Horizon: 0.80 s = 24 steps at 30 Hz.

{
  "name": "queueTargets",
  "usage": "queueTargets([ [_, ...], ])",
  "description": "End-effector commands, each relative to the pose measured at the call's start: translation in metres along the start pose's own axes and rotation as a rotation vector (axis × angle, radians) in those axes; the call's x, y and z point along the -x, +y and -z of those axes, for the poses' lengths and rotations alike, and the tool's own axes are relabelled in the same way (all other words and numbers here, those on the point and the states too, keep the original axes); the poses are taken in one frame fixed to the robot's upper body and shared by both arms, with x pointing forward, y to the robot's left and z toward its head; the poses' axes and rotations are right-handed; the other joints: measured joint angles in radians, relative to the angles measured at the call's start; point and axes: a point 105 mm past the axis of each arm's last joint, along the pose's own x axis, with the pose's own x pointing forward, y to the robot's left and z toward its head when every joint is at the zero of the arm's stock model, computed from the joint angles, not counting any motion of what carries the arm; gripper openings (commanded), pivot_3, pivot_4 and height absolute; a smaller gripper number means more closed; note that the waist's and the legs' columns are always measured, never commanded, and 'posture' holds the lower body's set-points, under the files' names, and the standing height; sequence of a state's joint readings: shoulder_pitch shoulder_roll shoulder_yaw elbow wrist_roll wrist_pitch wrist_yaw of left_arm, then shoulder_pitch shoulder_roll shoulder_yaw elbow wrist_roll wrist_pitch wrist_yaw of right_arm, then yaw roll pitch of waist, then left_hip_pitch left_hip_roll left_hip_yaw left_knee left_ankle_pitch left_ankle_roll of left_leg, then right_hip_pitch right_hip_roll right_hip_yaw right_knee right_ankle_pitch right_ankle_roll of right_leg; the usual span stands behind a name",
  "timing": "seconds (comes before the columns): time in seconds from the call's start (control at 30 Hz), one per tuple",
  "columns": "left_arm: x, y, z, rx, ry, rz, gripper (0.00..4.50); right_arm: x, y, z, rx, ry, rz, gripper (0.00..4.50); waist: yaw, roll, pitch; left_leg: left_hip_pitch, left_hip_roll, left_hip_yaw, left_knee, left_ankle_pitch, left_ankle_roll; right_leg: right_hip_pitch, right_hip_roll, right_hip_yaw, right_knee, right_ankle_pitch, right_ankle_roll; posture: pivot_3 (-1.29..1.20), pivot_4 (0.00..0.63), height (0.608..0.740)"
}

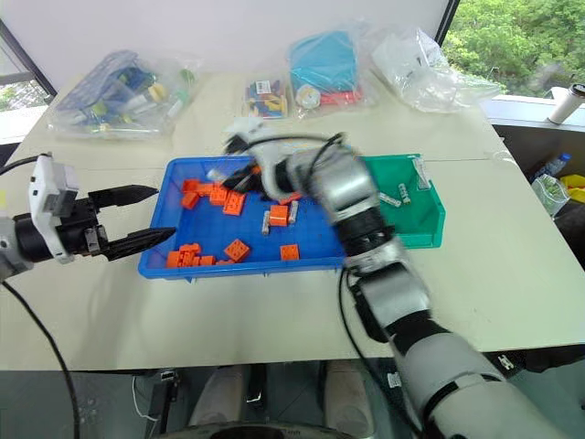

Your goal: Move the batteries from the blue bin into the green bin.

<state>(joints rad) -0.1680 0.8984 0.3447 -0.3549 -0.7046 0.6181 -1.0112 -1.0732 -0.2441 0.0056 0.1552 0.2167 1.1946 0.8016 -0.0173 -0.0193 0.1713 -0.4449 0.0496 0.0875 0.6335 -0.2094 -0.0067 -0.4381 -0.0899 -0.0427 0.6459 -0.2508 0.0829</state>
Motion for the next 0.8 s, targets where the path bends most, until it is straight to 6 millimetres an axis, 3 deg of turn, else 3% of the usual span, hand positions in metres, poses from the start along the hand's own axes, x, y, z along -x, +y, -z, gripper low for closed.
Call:
queueTargets([
  [0.03, -0.009, -0.002, -0.002, -0.035, -0.023, 0.016, 4.5, 0.062, -0.032, -0.006, -0.053, -0.056, 0.174, 0.07, 0.004, 0.0, 0.0, 0.0, 0.0, 0.0, 0.0, 0.0, 0.0, 0.0, 0.0, 0.0, 0.0, 0.0, 0.0, 0.0, 0.15, 0.736],
  [0.2, -0.015, -0.002, 0.001, -0.027, -0.059, 0.015, 4.5, 0.146, -0.084, 0.025, -0.104, -0.022, 0.491, 0.07, 0.0, 0.0, 0.0, 0.001, 0.0, 0.003, -0.001, 0.0, 0.0, 0.0, 0.002, 0.0, 0.0, 0.0, 0.0, 0.0, 0.15, 0.736],
  [0.3, -0.017, -0.002, 0.001, -0.022, -0.066, 0.027, 4.5, 0.173, -0.095, 0.048, -0.146, 0.012, 0.589, 0.07, -0.002, 0.001, 0.001, 0.002, 0.0, 0.005, -0.001, 0.0, 0.0, -0.001, 0.003, 0.001, 0.0, 0.0, 0.0, 0.0, 0.15, 0.736],
  [0.37, -0.019, -0.002, 0.001, -0.021, -0.065, 0.037, 4.5, 0.178, -0.095, 0.06, -0.164, 0.029, 0.615, 0.07, -0.003, 0.001, 0.001, 0.002, 0.0, 0.005, -0.001, 0.0, 0.0, 0.0, 0.003, 0.001, 0.0, 0.0, 0.0, 0.0, 0.15, 0.736],
  [0.57, -0.023, 0.006, -0.006, -0.036, -0.073, 0.036, 4.5, 0.177, -0.101, 0.071, -0.133, 0.041, 0.666, 2.99, 0.003, 0.001, 0.001, 0.002, 0.0, 0.004, 0.001, 0.0, 0.0, 0.0, 0.004, 0.002, 0.0, 0.0, 0.0, 0.0, 0.15, 0.736],
  [0.7, -0.023, 0.007, -0.008, -0.04, -0.073, 0.041, 4.5, 0.175, -0.097, 0.054, -0.085, -0.002, 0.624, 2.99, 0.005, 0.001, 0.001, 0.001, 0.0, 0.004, 0.002, 0.0, 0.001, 0.001, 0.004, 0.001, 0.0, 0.0, 0.0, 0.0, 0.15, 0.736],
  [0.8, -0.025, 0.004, -0.009, -0.039, -0.07, 0.057, 4.5, 0.149, -0.074, 0.025, 0.021, -0.053, 0.482, 2.99, 0.001, 0.001, 0.001, 0.002, 0.0, 0.004, 0.002, 0.0, 0.001, 0.001, 0.004, 0.001, 0.0, 0.0, 0.0, 0.0, 0.15, 0.736],
])
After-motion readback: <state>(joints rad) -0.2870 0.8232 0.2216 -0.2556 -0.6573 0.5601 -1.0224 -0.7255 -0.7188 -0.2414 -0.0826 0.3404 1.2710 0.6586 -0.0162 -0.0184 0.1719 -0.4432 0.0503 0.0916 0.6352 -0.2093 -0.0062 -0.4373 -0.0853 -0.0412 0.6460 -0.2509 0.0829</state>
